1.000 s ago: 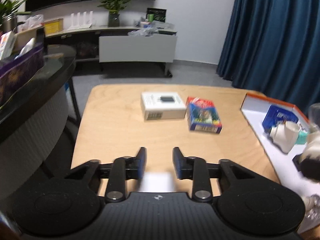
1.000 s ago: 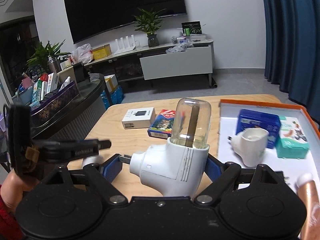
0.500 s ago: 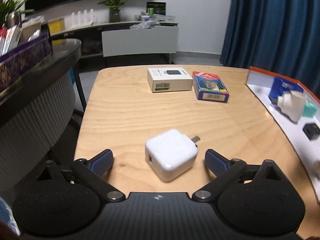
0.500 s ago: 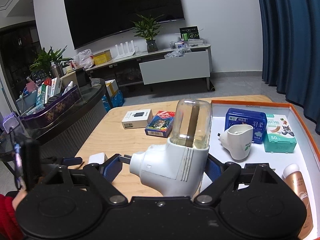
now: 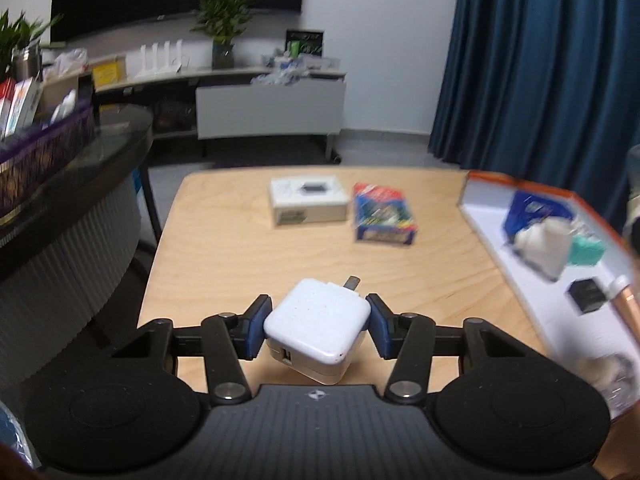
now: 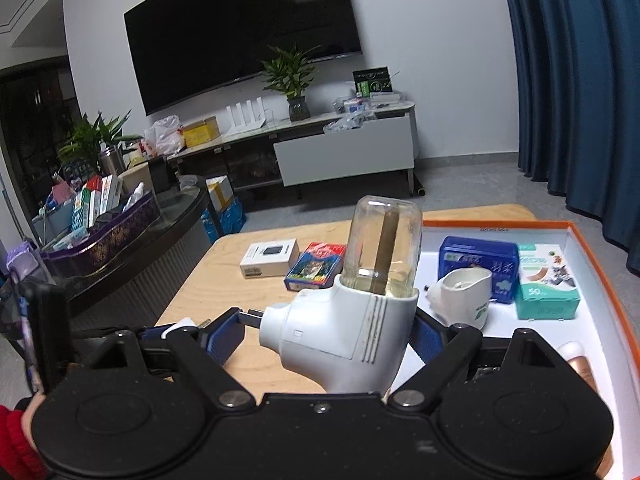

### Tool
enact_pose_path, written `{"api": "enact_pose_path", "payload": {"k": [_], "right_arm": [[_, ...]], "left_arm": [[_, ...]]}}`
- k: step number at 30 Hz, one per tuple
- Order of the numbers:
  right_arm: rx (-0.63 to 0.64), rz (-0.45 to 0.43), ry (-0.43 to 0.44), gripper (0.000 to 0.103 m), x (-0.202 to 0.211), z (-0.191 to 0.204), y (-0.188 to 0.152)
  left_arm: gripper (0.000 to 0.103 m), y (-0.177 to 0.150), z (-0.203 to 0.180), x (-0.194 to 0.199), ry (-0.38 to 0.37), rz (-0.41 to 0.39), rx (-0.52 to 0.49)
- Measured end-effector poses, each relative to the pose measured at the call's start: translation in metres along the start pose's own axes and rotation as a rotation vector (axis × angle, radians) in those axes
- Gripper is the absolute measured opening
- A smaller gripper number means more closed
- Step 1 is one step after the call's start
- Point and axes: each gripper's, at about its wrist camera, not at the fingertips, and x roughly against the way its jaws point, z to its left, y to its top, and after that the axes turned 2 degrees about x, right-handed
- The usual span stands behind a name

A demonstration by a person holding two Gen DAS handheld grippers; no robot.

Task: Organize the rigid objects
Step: 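Carry the white adapter with the left tool while the right tool carries the plug-in device to the tray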

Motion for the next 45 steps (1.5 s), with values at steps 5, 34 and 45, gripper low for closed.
{"api": "enact_pose_path", "payload": {"k": [5, 34, 45], "right_arm": [[0.001, -0.060, -0.033, 0.101, 0.023, -0.014, 0.009], [-0.084, -0.129, -0.230, 0.101, 0.083, -0.148, 0.007], [-0.059, -0.079, -0.220, 0.101, 0.053, -0.149, 0.013]], "left_arm": [[0.051, 0.020, -0.039, 0.029, -0.056, -0.053, 0.007], [0.051, 0.031, -0.182, 0.010, -0.226, -0.008, -0.065], [0.052, 0.026, -0.192, 0.000, -0.199, 0.020, -0.074]]}}
